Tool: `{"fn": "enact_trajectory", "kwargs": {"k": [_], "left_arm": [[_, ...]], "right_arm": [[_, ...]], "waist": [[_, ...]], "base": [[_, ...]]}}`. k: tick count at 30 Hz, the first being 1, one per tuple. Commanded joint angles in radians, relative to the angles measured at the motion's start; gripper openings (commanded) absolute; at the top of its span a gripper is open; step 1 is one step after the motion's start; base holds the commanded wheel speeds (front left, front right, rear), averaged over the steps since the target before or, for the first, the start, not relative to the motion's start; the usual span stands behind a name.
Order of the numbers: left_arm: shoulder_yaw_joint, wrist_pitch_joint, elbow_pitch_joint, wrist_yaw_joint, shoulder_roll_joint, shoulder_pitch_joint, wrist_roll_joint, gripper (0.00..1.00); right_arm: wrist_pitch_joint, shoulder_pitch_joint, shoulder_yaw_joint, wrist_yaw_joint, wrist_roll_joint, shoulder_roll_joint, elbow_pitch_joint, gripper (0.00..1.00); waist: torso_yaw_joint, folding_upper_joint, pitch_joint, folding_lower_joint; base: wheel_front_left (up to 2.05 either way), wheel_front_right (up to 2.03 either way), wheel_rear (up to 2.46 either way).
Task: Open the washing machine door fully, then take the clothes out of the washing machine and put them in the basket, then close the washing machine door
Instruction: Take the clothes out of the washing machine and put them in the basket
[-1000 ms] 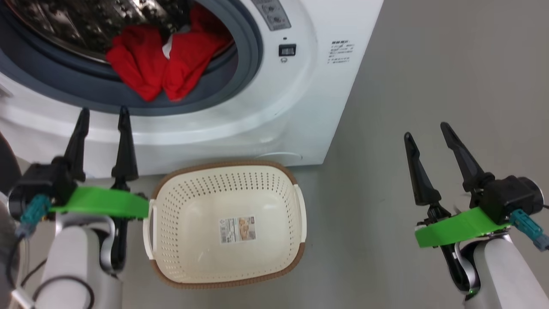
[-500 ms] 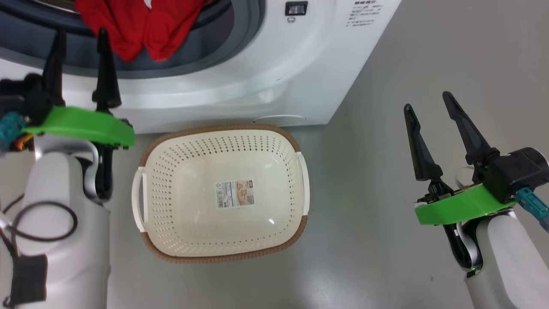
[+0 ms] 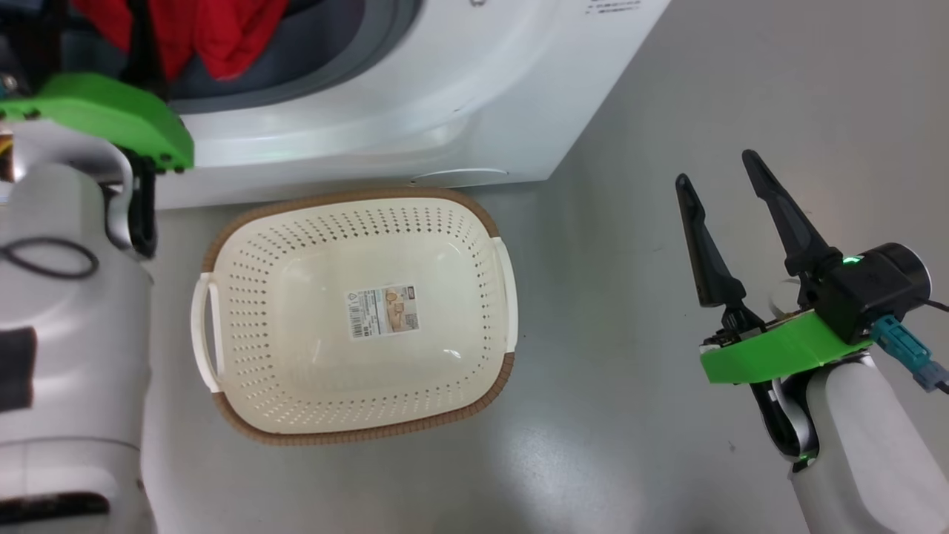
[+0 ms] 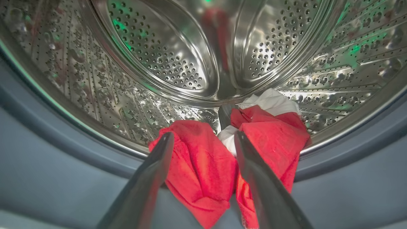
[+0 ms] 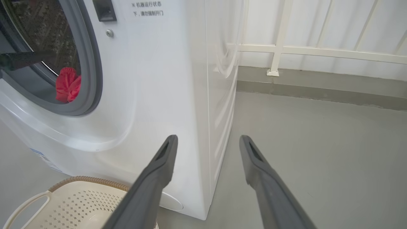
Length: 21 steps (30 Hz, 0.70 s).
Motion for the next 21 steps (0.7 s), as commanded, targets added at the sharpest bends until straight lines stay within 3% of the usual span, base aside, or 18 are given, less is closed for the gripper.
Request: {"fn": "enact_trajectory", "kwargs": {"k": [1, 13, 21], "left_arm": [[0.003, 0.013, 0.026, 0.018, 0.062, -0.034, 0.021, 1.0], [-0.05, 0.105, 0.211, 0.054, 0.11, -0.176, 0.061, 1.0], [-0.127, 0.2, 0.276, 0.109, 0.148, -0.219, 0.132, 1.0]], "right_arm": [[-0.006, -0.015, 0.031, 0.006, 0.004, 0.009, -0.019, 1.0], [-0.006, -0.023, 0.039, 0.006, 0.021, 0.025, -0.004, 1.0], [-0.006, -0.031, 0.045, 0.006, 0.03, 0.034, -0.012, 1.0]], "waist": [[-0.014, 0.0, 0.012, 0.0], [-0.053, 0.0, 0.035, 0.0], [-0.083, 0.0, 0.048, 0.0]], "base": [[0.0, 0.0, 0.0], [0.0, 0.0, 0.0], [0.0, 0.0, 0.0]]}}
